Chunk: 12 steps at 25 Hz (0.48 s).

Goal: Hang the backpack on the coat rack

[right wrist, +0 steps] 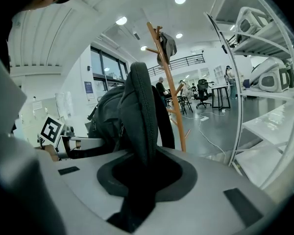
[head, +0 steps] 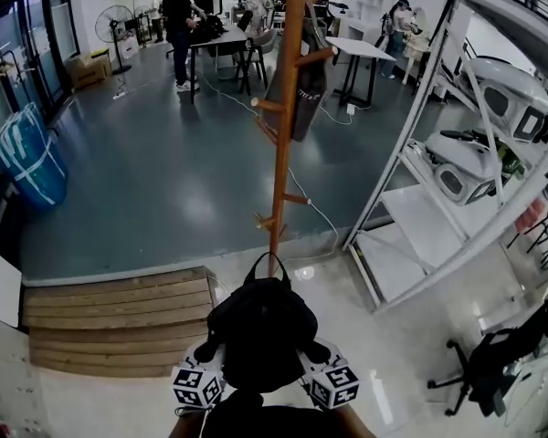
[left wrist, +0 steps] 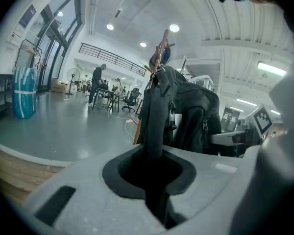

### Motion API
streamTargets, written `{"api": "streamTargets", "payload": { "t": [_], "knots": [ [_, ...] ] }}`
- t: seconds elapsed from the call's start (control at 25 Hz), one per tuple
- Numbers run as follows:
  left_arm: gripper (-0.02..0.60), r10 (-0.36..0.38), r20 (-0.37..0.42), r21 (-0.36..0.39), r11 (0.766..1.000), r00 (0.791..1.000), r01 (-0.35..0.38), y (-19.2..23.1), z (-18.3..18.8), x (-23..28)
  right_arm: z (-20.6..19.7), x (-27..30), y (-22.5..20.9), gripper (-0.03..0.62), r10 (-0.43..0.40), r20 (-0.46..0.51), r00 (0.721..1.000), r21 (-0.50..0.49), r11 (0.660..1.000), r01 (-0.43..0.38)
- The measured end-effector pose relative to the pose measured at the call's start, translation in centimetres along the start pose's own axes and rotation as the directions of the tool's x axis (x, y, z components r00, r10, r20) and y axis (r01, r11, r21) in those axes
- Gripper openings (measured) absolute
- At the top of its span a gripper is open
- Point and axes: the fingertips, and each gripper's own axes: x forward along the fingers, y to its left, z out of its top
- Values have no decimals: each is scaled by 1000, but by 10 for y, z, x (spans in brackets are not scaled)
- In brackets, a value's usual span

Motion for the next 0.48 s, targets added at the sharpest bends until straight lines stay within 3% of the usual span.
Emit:
{"api": "streamTargets", "payload": {
  "t": [0.48],
  "knots": [
    [43, -38, -64, -7, 999, 997, 38, 58, 2, 51, -6, 70, -10, 77, -53, -28, 998, 44, 998, 54]
  ]
}}
